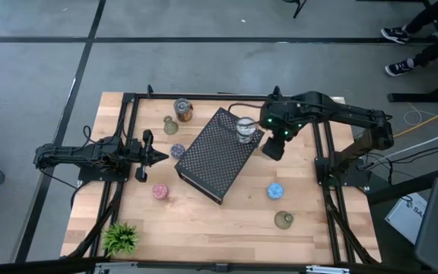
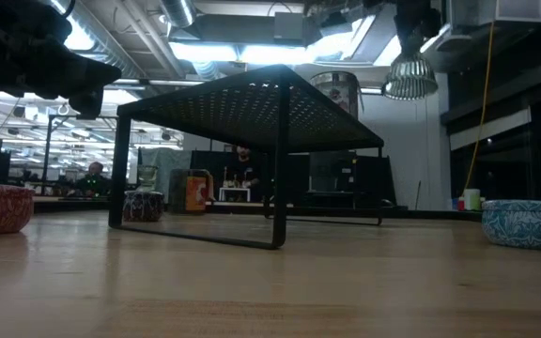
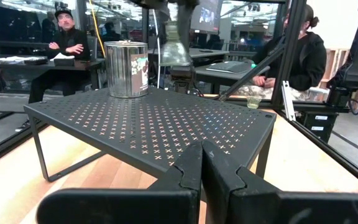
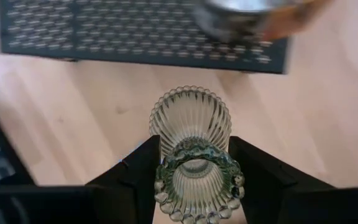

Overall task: Pick & Place candle stick holders
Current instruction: Put the top right glass candle holder on the shelf

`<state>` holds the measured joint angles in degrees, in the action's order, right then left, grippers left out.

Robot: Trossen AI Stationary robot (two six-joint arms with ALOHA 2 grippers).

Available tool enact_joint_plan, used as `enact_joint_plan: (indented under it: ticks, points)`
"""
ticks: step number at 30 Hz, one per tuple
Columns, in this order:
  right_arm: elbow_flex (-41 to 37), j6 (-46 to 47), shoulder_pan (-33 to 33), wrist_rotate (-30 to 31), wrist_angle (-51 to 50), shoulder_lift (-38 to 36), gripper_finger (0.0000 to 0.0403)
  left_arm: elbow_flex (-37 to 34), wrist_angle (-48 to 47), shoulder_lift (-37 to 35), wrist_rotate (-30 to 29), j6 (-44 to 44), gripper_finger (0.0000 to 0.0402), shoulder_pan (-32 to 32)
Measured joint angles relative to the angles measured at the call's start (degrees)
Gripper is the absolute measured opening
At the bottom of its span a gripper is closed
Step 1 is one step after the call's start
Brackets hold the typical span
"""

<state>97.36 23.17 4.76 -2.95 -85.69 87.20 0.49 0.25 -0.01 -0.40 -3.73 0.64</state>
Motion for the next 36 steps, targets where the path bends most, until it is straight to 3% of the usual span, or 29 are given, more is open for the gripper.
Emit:
enact_joint_plan:
  ticks: [5,16,23,36]
  points:
    - [2.6,0.0,-2.4,-1.7,0.8,2.3,0.0172,0.0,0.0,0.0,0.0,0.0,0.0002,0.0]
    - [22.2,-6.7,-3.5,-1.7,-0.5,16.1,0.0172,0.0,0.0,0.0,0.0,0.0,0.0002,0.0]
    - [30.7,-10.4,-3.5,-1.7,0.3,24.5,0.0172,0.0,0.0,0.0,0.0,0.0,0.0002,0.0]
    - [33.4,-11.3,-1.7,2.4,3.3,31.5,0.0172,0.0,0.0,0.0,0.0,0.0,0.0002,0.0]
